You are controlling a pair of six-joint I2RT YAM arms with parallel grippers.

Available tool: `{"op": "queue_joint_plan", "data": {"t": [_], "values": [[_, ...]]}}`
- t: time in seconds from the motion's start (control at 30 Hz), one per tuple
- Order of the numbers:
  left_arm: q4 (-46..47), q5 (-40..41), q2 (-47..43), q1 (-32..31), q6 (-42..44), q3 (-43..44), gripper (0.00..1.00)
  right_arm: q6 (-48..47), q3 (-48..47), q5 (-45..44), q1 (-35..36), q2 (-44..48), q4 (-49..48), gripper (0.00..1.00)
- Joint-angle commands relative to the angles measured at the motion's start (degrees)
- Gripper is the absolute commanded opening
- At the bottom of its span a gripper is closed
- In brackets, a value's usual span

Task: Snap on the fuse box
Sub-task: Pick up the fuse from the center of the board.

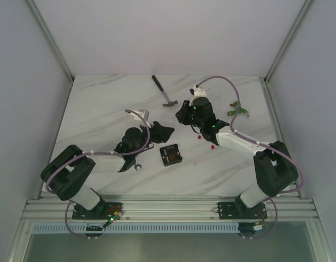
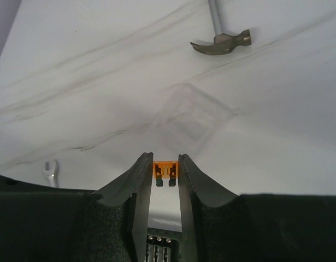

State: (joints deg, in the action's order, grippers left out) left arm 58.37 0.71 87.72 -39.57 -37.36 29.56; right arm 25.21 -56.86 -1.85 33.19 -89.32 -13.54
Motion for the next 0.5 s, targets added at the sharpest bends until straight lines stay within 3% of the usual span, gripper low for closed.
{"op": "queue_joint_plan", "data": {"t": [0.0,0.47], "values": [[6.03,1.16,2.19,-0.42,1.59,2.73,0.66,4.01,1.74,1.2,0.85,2.95,-4.52,0.23],[8.17,0.27,6.96,-0.42,1.9,6.74,0.45,5.67,3.06,2.4,2.87,3.54,-6.16,0.23]]}}
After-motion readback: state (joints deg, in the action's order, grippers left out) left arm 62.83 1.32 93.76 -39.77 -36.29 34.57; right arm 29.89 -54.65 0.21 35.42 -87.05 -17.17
